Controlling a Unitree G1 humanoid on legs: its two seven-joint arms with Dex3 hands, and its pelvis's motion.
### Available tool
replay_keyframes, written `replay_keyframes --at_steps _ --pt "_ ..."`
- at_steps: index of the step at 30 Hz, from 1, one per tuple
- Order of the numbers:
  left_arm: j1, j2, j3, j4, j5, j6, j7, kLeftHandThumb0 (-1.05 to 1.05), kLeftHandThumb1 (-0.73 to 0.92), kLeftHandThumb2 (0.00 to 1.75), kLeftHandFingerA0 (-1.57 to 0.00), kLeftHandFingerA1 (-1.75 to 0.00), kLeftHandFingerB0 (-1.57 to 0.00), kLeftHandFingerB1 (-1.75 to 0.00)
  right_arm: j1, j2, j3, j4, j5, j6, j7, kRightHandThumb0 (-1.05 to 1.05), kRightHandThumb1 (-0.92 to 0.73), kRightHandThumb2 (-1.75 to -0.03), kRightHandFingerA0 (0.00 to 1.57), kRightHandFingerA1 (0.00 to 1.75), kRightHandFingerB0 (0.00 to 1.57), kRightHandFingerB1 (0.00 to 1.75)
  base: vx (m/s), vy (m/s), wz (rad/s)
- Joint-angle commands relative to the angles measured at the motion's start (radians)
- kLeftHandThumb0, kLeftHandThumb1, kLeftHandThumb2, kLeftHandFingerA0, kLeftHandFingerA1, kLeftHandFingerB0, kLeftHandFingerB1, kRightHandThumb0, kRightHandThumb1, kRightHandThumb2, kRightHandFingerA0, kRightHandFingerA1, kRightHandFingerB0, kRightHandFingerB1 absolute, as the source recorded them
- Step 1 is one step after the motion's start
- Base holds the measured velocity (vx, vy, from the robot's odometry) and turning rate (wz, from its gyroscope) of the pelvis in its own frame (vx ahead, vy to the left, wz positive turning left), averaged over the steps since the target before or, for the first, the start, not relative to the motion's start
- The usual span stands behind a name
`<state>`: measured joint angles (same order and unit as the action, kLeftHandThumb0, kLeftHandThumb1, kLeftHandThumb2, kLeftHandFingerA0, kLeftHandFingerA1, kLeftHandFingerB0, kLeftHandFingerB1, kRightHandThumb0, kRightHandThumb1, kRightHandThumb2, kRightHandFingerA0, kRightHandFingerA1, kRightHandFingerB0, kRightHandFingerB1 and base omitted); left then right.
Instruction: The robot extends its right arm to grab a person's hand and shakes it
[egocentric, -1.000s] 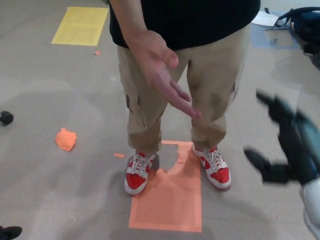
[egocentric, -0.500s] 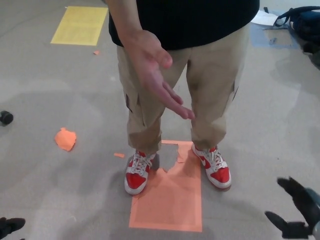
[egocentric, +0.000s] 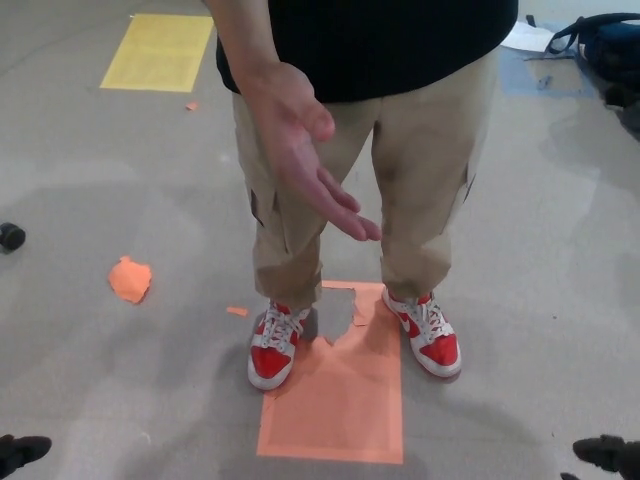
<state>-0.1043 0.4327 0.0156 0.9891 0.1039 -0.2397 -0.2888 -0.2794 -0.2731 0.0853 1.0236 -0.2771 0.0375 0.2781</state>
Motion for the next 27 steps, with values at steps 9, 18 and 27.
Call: replay_keyframes --at_steps 9,18,27 --pt "0.022 0.019 -0.01 0.014 0.012 -0.007 0.012 -0.72 0.77 1.07 -0.12 -0.44 0.0 -0.33 -0.008 -0.024 0.05 0.057 0.017 -0.133 0.083 -0.78 -0.67 -1.02 0.0 0.21 0.0 0.16 0.0 0.0 0.0" --pt "0.025 0.012 0.005 0.016 -0.009 -0.016 0.003 -0.7 0.73 1.03 -0.1 -0.44 -0.02 -0.36 -0.013 -0.029 0.069 0.074 0.013 -0.148 0.081 -0.83 -0.68 -1.02 0.0 0.17 0.0 0.12 0.0 0.0 0.0" --pt "0.029 0.023 -0.018 0.012 0.02 -0.011 0.018 -0.66 0.74 1.04 -0.05 -0.4 -0.04 -0.35 -0.019 -0.031 0.081 0.079 0.004 -0.142 0.083 -0.84 -0.68 -1.01 0.01 0.21 0.0 0.11 0.0 0.0 0.0"
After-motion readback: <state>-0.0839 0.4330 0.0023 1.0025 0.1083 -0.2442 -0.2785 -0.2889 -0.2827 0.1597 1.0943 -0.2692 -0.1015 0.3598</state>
